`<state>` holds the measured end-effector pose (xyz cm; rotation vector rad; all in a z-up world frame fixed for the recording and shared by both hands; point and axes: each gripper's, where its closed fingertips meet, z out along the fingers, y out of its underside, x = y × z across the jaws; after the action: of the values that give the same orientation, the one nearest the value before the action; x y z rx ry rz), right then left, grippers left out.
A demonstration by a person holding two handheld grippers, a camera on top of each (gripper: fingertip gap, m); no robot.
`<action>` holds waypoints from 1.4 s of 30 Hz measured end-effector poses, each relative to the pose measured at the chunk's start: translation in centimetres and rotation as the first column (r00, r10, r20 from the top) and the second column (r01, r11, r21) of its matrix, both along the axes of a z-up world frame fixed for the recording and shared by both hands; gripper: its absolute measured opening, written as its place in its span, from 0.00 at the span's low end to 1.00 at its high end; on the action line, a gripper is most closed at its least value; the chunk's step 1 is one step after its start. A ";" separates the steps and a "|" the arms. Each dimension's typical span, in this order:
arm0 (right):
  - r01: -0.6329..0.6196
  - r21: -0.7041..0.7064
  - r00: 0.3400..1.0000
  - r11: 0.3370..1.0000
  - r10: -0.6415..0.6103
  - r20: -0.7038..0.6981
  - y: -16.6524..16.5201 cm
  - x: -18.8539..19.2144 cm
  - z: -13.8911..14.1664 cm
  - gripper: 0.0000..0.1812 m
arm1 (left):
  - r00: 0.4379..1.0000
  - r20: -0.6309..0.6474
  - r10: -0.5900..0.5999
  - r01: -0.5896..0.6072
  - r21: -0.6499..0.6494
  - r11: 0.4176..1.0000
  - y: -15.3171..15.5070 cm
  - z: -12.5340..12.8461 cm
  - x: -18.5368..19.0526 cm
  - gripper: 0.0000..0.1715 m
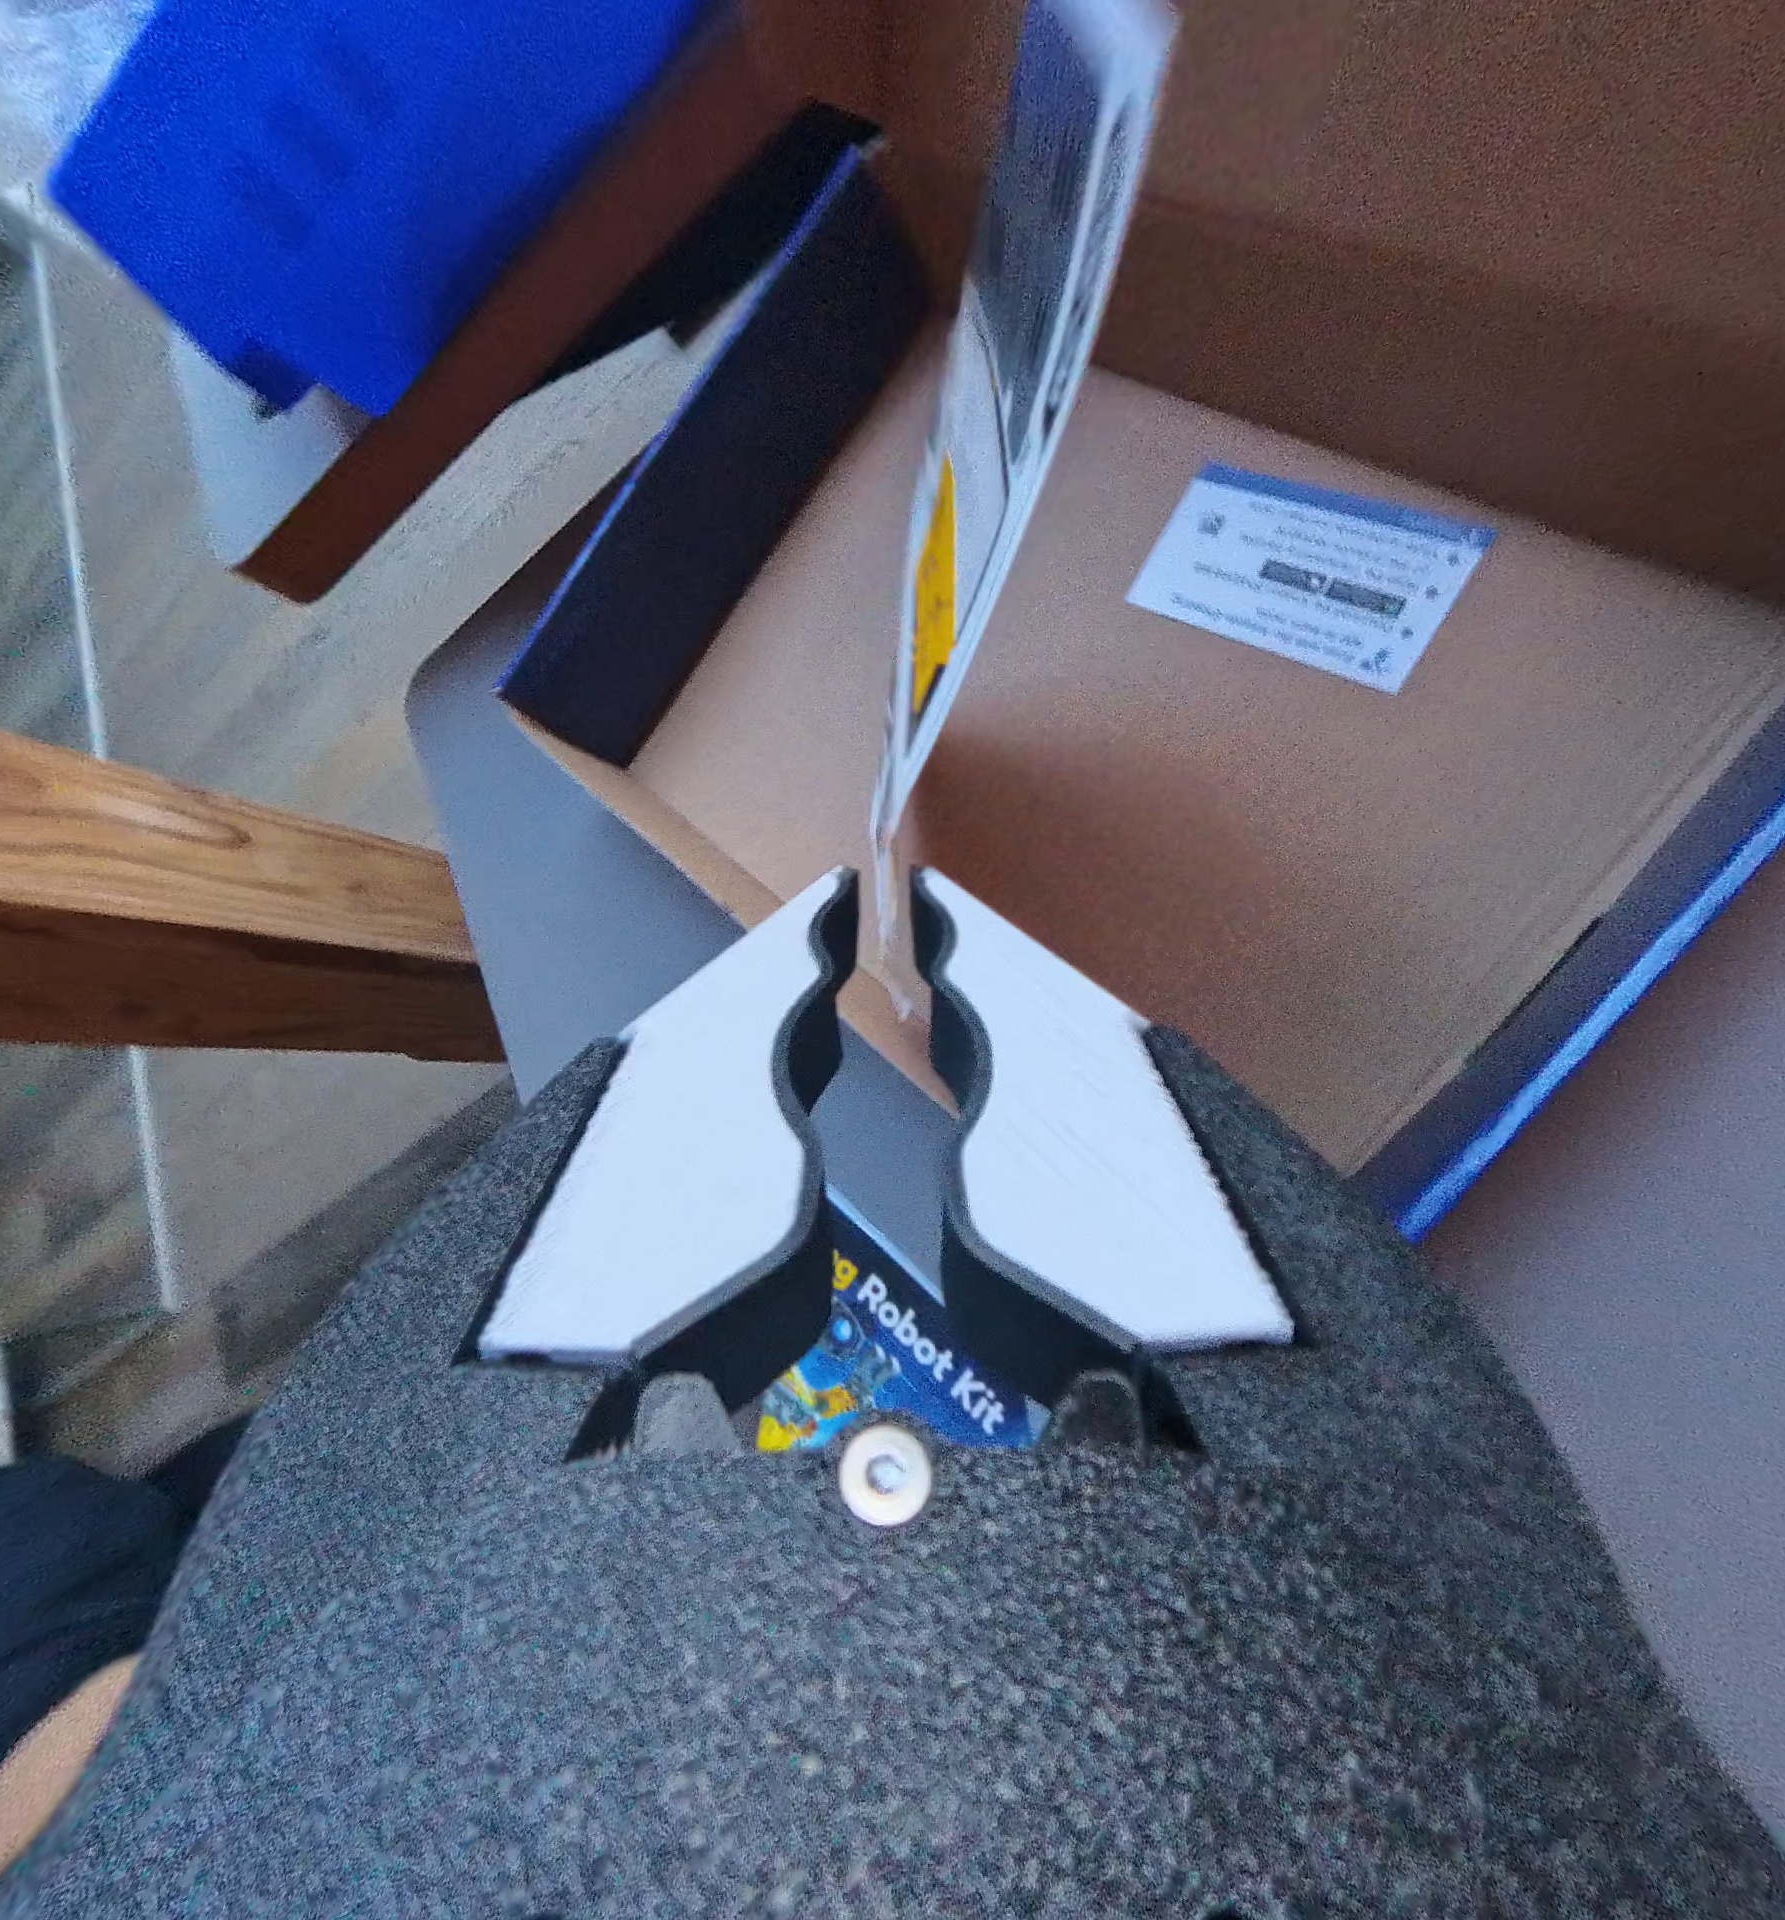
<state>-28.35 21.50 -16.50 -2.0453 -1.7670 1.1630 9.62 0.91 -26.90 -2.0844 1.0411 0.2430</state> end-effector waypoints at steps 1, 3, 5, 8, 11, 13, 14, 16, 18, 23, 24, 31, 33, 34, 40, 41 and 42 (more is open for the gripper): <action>0.030 -0.021 0.999 0.999 -0.030 0.017 0.2 -0.2 -0.6 0.05 | 1.000 0.000 0.000 0.000 0.002 1.000 0.0 0.0 0.0 0.01; 0.061 -0.037 0.998 0.997 -0.061 0.018 0.4 0.0 -0.9 0.09 | 1.000 -0.007 0.001 -0.001 0.007 1.000 0.0 0.0 -0.1 0.01; 0.042 -0.006 0.999 0.999 -0.042 -0.011 0.4 1.3 -0.1 0.11 | 1.000 -0.013 0.003 -0.003 0.012 1.000 -0.1 0.1 -0.1 0.01; -0.038 0.038 0.996 0.999 0.040 -0.079 -0.5 5.6 2.4 0.13 | 1.000 -0.008 0.001 -0.001 0.007 1.000 -0.2 -0.1 -0.1 0.01; -0.073 0.147 0.986 0.987 0.093 -0.135 0.1 12.9 5.1 0.19 | 1.000 -0.011 0.000 0.000 0.009 1.000 -0.4 -0.1 -0.1 0.01; -0.029 0.238 0.981 0.971 0.073 -0.177 2.1 18.9 6.2 0.20 | 1.000 -0.013 -0.001 0.001 0.009 1.000 -0.6 -0.1 -0.1 0.01; 0.002 0.257 0.981 0.966 0.047 -0.187 3.3 22.1 6.4 0.21 | 1.000 -0.012 -0.002 0.002 0.008 1.000 -0.7 -0.1 -0.1 0.01; 0.074 0.260 0.983 0.963 -0.027 -0.181 6.2 28.5 5.7 0.25 | 1.000 -0.013 -0.003 0.004 0.012 1.000 -1.0 0.0 -0.3 0.01; 0.141 0.231 0.980 0.963 -0.102 -0.169 8.6 34.3 4.0 0.28 | 1.000 -0.010 -0.001 0.001 0.027 1.000 -1.3 0.4 -0.5 0.02; 0.234 0.158 0.972 0.959 -0.227 -0.060 11.6 43.4 -3.3 0.31 | 1.000 -0.014 0.005 -0.004 0.071 0.997 -2.4 1.2 -1.1 0.02; 0.246 0.142 0.969 0.959 -0.240 -0.061 11.9 43.9 -4.3 0.30 | 1.000 -0.024 0.007 -0.005 0.076 0.997 -2.5 1.3 -1.2 0.02; 0.253 0.049 0.965 0.966 -0.249 -0.081 12.5 41.4 -9.3 0.30 | 0.990 -0.138 0.022 -0.011 0.084 0.996 -4.2 1.0 -2.9 0.04; 0.231 0.073 0.972 0.970 -0.226 -0.068 12.4 40.4 -10.3 0.30 | 0.990 -0.135 0.046 -0.035 0.083 0.996 -4.9 1.0 -3.5 0.04; 0.216 0.077 0.975 0.973 -0.211 -0.066 12.1 39.9 -10.6 0.29 | 0.990 -0.130 0.063 -0.052 0.083 0.995 -5.2 1.1 -3.8 0.04; 0.114 0.054 0.991 0.992 -0.110 -0.074 9.1 37.1 -10.4 0.13 | 0.986 -0.116 0.123 -0.112 0.095 0.989 -5.7 1.8 -5.1 0.04; 0.097 0.070 0.993 0.993 -0.092 -0.071 8.6 36.6 -10.4 0.13 | 0.986 -0.114 0.123 -0.113 0.094 0.989 -5.7 1.8 -5.2 0.04; 0.087 0.091 0.995 0.992 -0.081 -0.067 8.3 36.1 -10.5 0.11 | 0.985 -0.119 0.122 -0.111 0.096 0.989 -5.7 1.8 -5.2 0.04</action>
<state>7.72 29.77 -27.01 -1.9860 -1.6577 1.0865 4.41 -4.79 -25.07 -2.0725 0.9636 0.4756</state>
